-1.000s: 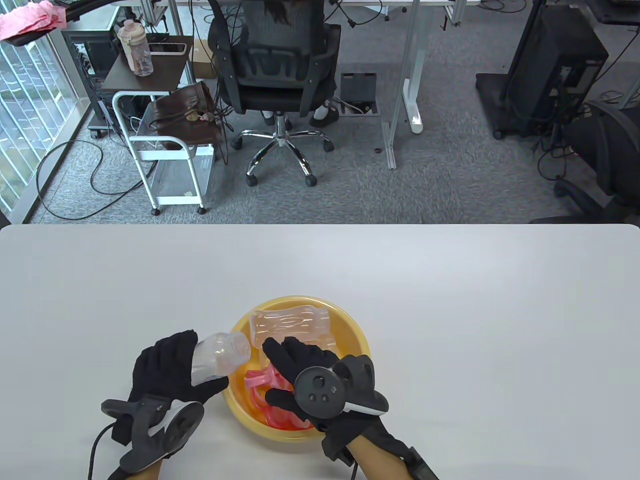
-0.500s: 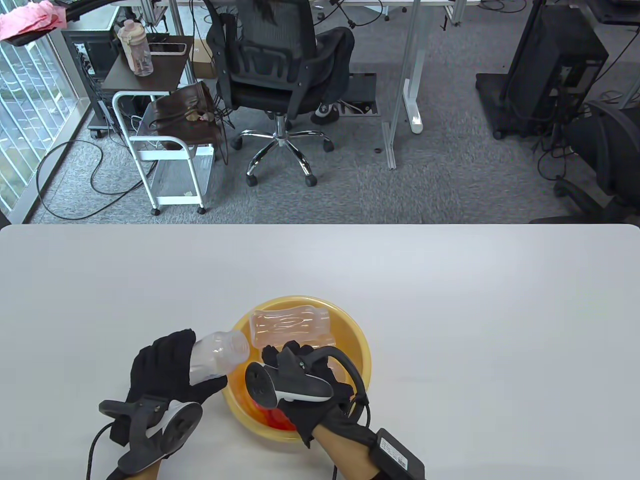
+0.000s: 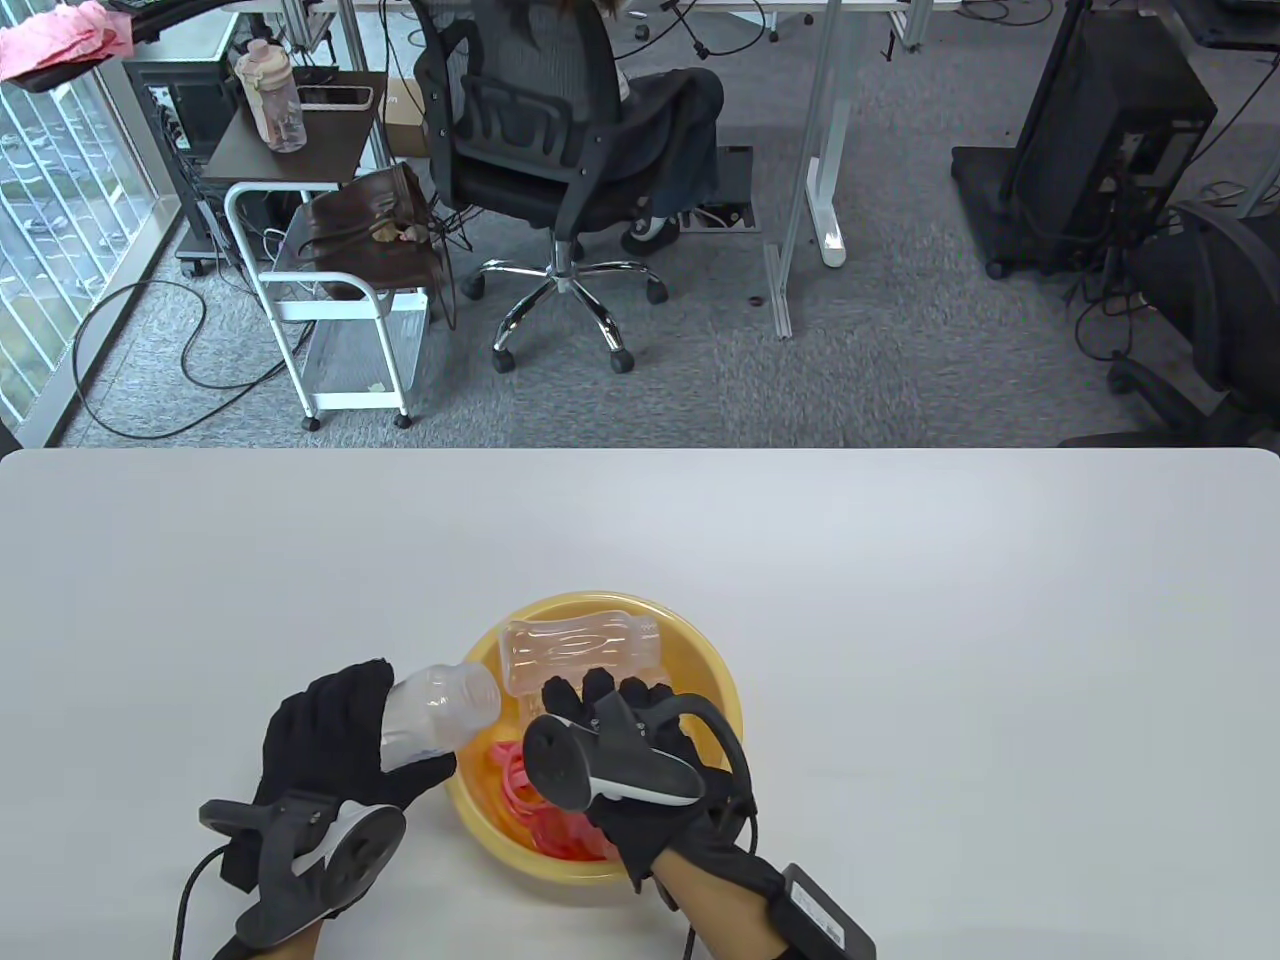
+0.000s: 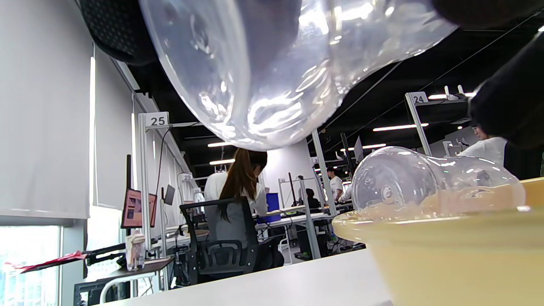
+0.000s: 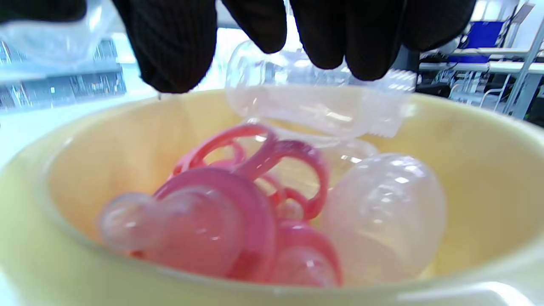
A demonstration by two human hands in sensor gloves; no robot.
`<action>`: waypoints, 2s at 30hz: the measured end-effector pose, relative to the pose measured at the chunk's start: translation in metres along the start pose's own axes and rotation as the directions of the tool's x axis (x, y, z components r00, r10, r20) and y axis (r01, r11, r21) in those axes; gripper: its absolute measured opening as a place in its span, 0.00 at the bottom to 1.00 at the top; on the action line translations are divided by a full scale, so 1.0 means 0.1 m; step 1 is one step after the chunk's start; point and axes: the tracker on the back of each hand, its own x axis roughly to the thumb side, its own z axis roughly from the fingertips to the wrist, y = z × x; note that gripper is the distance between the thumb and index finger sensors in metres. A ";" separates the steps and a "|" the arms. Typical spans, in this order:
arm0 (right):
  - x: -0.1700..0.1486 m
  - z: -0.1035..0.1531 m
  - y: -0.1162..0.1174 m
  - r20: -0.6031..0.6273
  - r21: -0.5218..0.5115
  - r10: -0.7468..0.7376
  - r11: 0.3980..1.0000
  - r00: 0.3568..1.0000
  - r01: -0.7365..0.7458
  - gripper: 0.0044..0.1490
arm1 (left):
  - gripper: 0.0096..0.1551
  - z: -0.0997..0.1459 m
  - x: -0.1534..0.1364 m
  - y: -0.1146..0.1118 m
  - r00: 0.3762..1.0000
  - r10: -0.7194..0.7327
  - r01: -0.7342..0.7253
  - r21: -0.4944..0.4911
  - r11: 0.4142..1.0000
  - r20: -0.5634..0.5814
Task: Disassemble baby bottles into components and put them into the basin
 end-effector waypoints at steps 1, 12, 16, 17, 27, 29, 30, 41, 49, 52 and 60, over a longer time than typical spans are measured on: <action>-0.12 0.08 -0.02 -0.005 -0.044 -0.016 0.999 1.000 0.016 0.50 | 0.59 0.00 0.01 0.00 1.000 0.000 0.000 -0.002 1.000 0.002; -1.00 0.69 0.28 -0.075 -0.314 -0.302 0.912 0.950 0.264 0.55 | 0.61 0.00 0.11 -0.04 0.999 -0.004 0.005 -0.056 0.998 0.034; -1.04 0.76 0.33 -0.121 -0.246 -0.262 0.942 0.958 0.227 0.56 | 0.63 -0.01 0.16 -0.05 0.999 -0.007 0.012 -0.099 0.995 0.044; -1.03 0.77 0.32 -0.110 -0.269 -0.250 0.939 0.962 0.214 0.56 | 0.63 -0.01 0.18 -0.05 0.999 -0.009 0.014 -0.097 0.995 0.050; -1.23 0.84 0.31 -0.145 -0.400 -0.310 0.887 0.940 0.231 0.53 | 0.58 -0.17 0.56 0.07 0.984 -0.094 0.122 -0.183 0.976 0.153; -1.31 0.88 0.31 -0.159 -0.443 -0.355 0.860 0.921 0.254 0.52 | 0.58 -0.29 0.71 0.06 0.975 -0.126 0.174 -0.276 0.945 0.185; -1.33 0.89 0.31 -0.160 -0.452 -0.370 0.852 0.915 0.265 0.52 | 0.58 -0.34 0.77 0.05 0.972 -0.128 0.184 -0.301 0.936 0.197; -1.39 0.90 0.31 -0.168 -0.415 -0.433 0.846 0.886 0.335 0.51 | 0.58 -0.80 1.51 -0.20 0.943 -0.163 0.297 -0.514 0.805 0.289; -1.38 0.89 0.31 -0.157 -0.408 -0.424 0.851 0.892 0.332 0.50 | 0.56 -0.78 1.61 -0.33 0.943 -0.166 0.302 -0.536 0.788 0.287; -1.37 0.89 0.30 -0.149 -0.410 -0.416 0.851 0.897 0.327 0.50 | 0.57 -0.75 1.61 -0.35 0.937 -0.183 0.323 -0.538 0.779 0.298; -1.35 0.87 0.33 -0.154 -0.405 -0.396 0.861 0.905 0.308 0.50 | 0.63 -0.75 1.57 -0.31 0.943 -0.141 0.292 -0.544 0.787 0.302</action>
